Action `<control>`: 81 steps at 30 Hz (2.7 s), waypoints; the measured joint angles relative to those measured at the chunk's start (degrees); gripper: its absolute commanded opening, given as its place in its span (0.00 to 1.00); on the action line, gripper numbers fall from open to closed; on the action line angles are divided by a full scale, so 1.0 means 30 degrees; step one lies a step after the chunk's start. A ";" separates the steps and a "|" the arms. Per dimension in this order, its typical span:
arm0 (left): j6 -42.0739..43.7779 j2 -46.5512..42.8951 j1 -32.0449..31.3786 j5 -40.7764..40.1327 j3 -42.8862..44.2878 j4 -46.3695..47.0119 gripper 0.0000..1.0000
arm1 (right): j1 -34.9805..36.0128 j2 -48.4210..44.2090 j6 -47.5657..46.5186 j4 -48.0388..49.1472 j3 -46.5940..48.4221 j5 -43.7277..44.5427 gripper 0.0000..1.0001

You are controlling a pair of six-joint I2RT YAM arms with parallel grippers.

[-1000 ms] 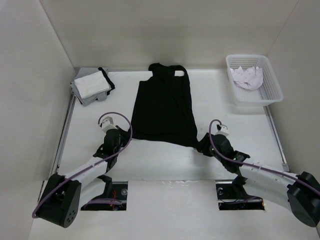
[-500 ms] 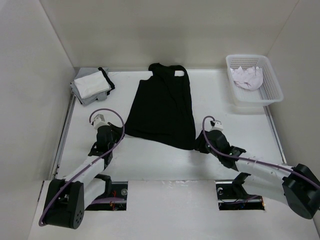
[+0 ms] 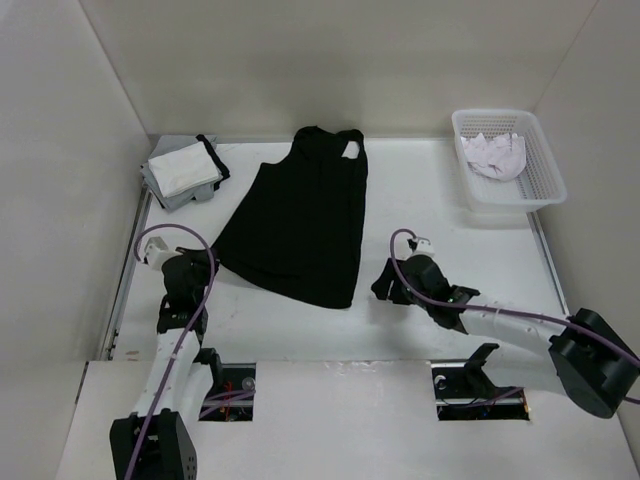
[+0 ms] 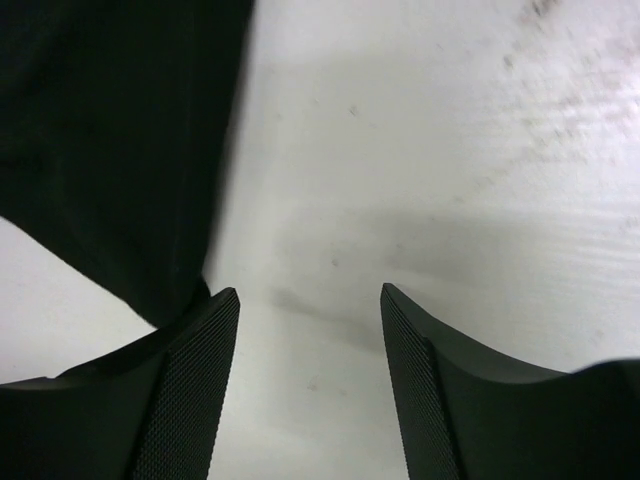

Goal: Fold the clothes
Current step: Flatten the tank top out

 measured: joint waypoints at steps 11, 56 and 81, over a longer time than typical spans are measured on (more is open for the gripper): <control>-0.0503 0.1231 -0.0743 0.0641 0.0255 -0.0138 0.02 | -0.1282 0.8255 -0.0379 0.4197 0.5311 -0.1705 0.47; -0.0867 0.1100 -0.2200 -0.0583 0.1355 0.0838 0.02 | 0.0678 -0.5719 -0.0058 -0.4262 0.3636 -0.3053 0.01; -0.0481 0.1137 -0.2069 -0.0495 0.0743 0.0641 0.02 | -0.3738 0.2288 -0.0882 0.1494 0.4350 -0.2280 0.04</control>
